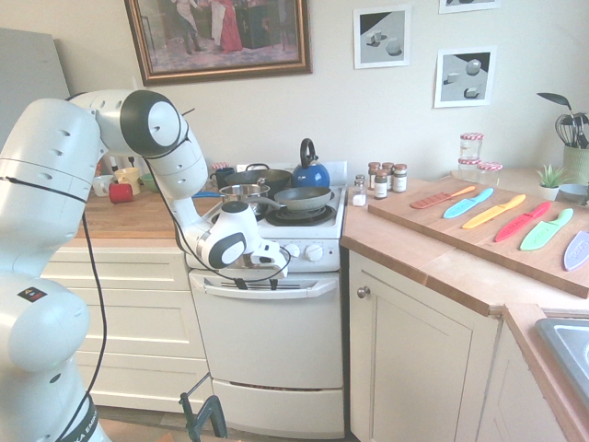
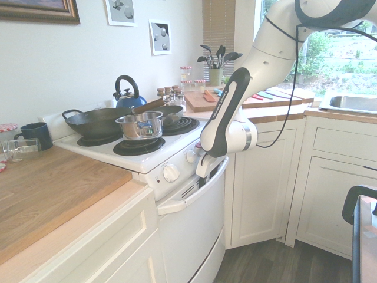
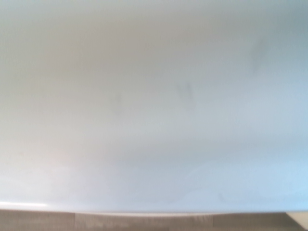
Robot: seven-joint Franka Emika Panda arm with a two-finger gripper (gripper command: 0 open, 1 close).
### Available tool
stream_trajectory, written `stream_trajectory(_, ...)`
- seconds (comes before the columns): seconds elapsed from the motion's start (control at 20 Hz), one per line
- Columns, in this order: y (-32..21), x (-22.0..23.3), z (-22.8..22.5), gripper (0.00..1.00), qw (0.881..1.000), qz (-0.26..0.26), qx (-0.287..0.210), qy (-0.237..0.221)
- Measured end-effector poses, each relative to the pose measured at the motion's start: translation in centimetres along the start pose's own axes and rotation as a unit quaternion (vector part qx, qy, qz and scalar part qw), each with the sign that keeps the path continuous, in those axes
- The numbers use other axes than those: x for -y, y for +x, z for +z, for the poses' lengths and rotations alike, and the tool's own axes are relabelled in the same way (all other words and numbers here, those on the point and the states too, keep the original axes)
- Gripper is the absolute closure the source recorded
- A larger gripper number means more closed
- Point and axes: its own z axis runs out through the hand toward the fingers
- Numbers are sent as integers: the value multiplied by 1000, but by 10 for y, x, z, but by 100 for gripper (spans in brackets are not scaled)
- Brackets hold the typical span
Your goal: Open the oven
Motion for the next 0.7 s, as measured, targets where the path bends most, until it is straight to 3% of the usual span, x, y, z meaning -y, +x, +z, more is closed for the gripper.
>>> stream_trajectory(0.35,-43,-109,8,0,998,32,40,-26)
stream_trajectory(0.55,-44,-127,-3,0,999,29,33,-28)
stream_trajectory(0.7,-42,-141,-38,0,999,30,17,-32)
